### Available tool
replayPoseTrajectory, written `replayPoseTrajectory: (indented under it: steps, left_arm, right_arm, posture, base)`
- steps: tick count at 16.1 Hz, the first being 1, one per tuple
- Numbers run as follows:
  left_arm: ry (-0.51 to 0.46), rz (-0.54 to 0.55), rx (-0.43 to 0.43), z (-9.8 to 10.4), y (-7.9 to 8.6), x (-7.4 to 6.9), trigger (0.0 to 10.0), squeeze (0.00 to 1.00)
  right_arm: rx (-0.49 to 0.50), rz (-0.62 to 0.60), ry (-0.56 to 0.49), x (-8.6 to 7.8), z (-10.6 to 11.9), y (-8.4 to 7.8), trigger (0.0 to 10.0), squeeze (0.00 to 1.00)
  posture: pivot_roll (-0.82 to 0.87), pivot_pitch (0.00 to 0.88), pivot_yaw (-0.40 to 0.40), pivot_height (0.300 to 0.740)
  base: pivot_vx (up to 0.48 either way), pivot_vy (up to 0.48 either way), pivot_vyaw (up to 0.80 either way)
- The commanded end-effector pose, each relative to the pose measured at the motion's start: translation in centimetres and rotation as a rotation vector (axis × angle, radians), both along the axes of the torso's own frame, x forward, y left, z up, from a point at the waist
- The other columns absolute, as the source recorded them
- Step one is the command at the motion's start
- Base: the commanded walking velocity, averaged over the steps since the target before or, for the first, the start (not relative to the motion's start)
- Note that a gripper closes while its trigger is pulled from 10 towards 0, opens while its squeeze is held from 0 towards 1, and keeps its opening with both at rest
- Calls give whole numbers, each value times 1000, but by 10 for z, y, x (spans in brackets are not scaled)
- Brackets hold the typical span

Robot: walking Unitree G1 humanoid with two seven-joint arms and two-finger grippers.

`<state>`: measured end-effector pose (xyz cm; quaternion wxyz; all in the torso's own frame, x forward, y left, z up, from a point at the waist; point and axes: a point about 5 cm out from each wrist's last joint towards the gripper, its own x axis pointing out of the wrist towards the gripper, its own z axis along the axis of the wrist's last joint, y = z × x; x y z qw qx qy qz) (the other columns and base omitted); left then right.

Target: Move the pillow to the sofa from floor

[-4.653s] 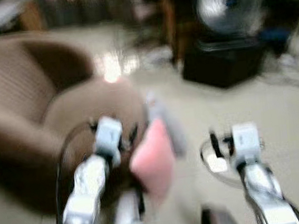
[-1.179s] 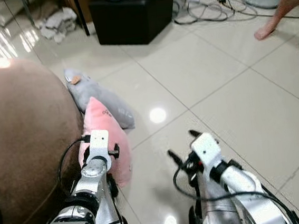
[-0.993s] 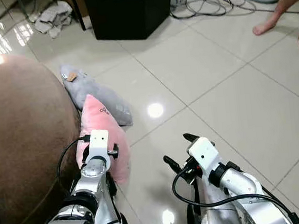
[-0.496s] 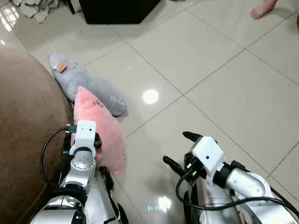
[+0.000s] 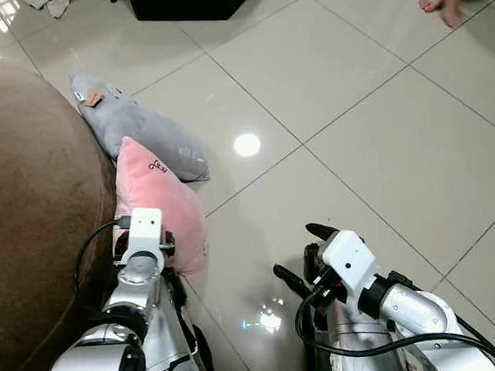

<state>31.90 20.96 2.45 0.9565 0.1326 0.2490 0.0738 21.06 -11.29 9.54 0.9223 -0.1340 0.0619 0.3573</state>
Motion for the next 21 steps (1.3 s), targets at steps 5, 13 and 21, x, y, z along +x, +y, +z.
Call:
replayPoseTrajectory:
  steps: [5,13,21]
  left_arm:
    - [54,-23,21,-9,3,-8,0,0]
    - [47,-13,49,-6,5,-6,0,0]
    - [48,-11,45,-7,3,-6,0,0]
  right_arm:
    - [1,15,28,-7,-3,3,10000,0]
    - [1,14,29,-5,-3,3,10000,0]
    - [-1,8,31,-5,-6,3,10000,0]
  posture:
    - [-214,321,-22,532]
    - [-213,303,-18,532]
    - [-214,305,-17,532]
  base:
    - [0,0,0]
    - [0,0,0]
    - [0,0,0]
